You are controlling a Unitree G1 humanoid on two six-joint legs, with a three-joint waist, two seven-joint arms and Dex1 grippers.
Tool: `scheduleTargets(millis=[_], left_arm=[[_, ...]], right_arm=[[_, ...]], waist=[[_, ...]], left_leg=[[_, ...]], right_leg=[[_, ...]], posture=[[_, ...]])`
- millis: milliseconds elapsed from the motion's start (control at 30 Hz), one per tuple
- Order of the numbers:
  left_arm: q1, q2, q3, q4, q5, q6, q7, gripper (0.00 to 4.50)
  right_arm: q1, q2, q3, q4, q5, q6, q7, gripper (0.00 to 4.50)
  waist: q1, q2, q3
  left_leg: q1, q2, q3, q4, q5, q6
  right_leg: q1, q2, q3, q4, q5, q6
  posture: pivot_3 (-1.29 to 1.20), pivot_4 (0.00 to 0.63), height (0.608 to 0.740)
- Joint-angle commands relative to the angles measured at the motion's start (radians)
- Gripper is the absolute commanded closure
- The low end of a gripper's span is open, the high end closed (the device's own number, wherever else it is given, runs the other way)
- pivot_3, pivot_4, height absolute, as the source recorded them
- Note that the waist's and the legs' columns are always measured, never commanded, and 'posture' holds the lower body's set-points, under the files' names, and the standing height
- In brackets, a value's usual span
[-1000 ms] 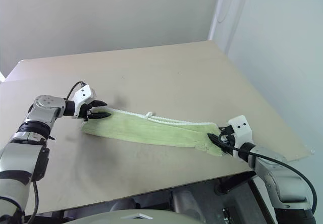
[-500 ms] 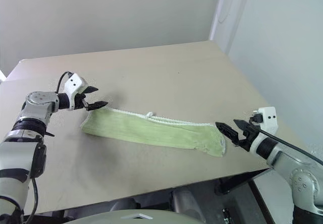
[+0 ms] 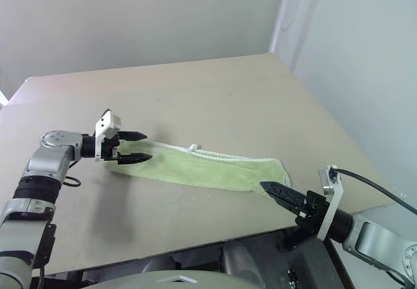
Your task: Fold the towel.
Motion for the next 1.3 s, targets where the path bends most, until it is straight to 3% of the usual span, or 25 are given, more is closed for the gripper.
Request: scheduleTargets(millis=[33, 267, 500, 833, 1167, 1300], left_arm=[[-0.009, 0.0, 0.001, -0.08, -0.042, 0.034, -0.016, 0.02], [0.046, 0.036, -0.015, -0.275, -0.134, 0.165, -0.113, 0.02], [0.108, 0.066, -0.042, -0.395, -0.159, 0.183, -0.135, 0.02], [0.1, 0.043, -0.089, -0.405, -0.141, 0.169, -0.084, 0.02], [0.092, 0.044, -0.102, -0.355, -0.125, 0.114, -0.073, 0.02], [0.088, 0.049, -0.098, -0.324, -0.112, 0.078, -0.072, 0.0]], right_arm=[[0.043, 0.005, 0.028, -0.061, 0.03, -0.058, -0.017, 0.01], [0.075, 0.022, 0.059, -0.016, 0.03, -0.144, -0.147, 0.01], [0.06, 0.044, 0.065, 0.028, 0.03, -0.19, -0.265, 0.01], [-0.015, 0.071, 0.06, 0.099, 0.029, -0.276, -0.4, 0.01], [-0.096, 0.096, 0.098, 0.107, 0.027, -0.292, -0.445, 0.01], [-0.115, 0.089, 0.105, 0.105, 0.025, -0.284, -0.44, 0.92]], waist=[[0.0, 0.0, 0.0], [-0.003, 0.0, 0.0], [-0.001, 0.002, 0.001], [-0.002, 0.0, -0.001], [-0.002, 0.0, -0.001], [-0.002, 0.0, -0.001]], left_leg=[[0.0, 0.0, 0.0, 0.0, 0.0, 0.0], [0.0, 0.001, 0.0, -0.001, 0.0, 0.0], [-0.001, 0.001, 0.0, -0.002, 0.0, 0.0], [-0.006, 0.002, 0.0, -0.002, 0.0, 0.0], [-0.006, 0.002, 0.001, -0.001, 0.0, 0.0], [-0.007, 0.002, 0.0, -0.002, 0.0, 0.0]], right_leg=[[0.0, 0.0, 0.0, 0.0, 0.0, 0.0], [0.0, 0.0, 0.0, -0.002, 0.0, 0.0], [0.0, 0.0, 0.0, -0.007, 0.0, 0.0], [0.0, 0.0, 0.0, -0.015, 0.0, 0.0], [0.0, 0.0, 0.001, -0.016, 0.0, 0.0], [-0.001, 0.0, 0.001, -0.015, 0.0, 0.001]], posture=[[0.0, 0.0, 0.712], [0.0, 0.0, 0.712], [0.0, 0.0, 0.712], [0.0, 0.0, 0.712], [0.0, 0.0, 0.712], [0.0, 0.0, 0.712]])
